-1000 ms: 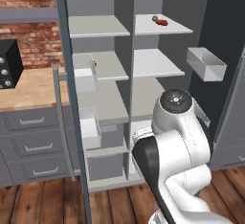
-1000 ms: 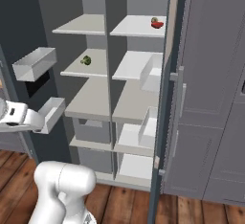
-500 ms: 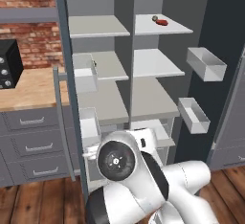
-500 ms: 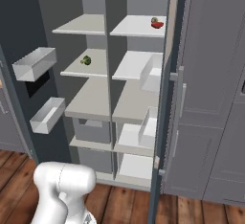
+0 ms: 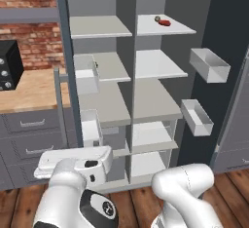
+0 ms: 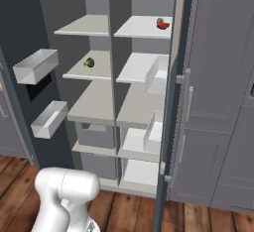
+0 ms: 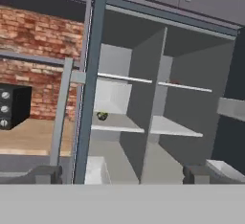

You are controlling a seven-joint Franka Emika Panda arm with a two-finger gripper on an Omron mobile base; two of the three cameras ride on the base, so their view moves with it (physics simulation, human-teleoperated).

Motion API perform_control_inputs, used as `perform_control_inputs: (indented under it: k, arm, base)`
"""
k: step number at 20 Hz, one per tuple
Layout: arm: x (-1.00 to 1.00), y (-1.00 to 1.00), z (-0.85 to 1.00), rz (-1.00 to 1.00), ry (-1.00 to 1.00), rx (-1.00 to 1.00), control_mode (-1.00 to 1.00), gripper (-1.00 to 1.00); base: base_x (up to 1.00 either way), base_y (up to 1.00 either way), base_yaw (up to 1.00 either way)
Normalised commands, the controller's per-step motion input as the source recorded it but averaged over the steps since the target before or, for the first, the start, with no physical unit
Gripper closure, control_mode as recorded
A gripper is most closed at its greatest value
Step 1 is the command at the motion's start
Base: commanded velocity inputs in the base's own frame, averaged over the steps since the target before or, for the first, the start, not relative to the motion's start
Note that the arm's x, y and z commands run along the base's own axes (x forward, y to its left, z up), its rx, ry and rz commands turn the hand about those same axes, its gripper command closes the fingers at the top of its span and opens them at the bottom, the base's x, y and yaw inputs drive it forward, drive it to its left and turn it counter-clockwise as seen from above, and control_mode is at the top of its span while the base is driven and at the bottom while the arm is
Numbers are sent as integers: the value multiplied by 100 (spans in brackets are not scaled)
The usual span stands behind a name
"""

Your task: Pick up the frozen steak from the freezer, place it on any shelf in the fridge, and close the fridge and freezer doors when done.

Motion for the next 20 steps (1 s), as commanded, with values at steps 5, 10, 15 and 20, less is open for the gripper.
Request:
perform_control_inputs:
  k: [5,10,15,20]
  arm:
    - [65,85,-5,-9,-28,-2,-100,-100]
    - [67,19,-7,-14,0,0,-100,-100]
    - [49,23,-13,-19,0,3,-100,-100]
    - [32,13,-22,-26,0,10,-100,-100]
  base:
    - [0,0,0]
    - [0,0,0]
    - [0,0,0]
    - [0,0,0]
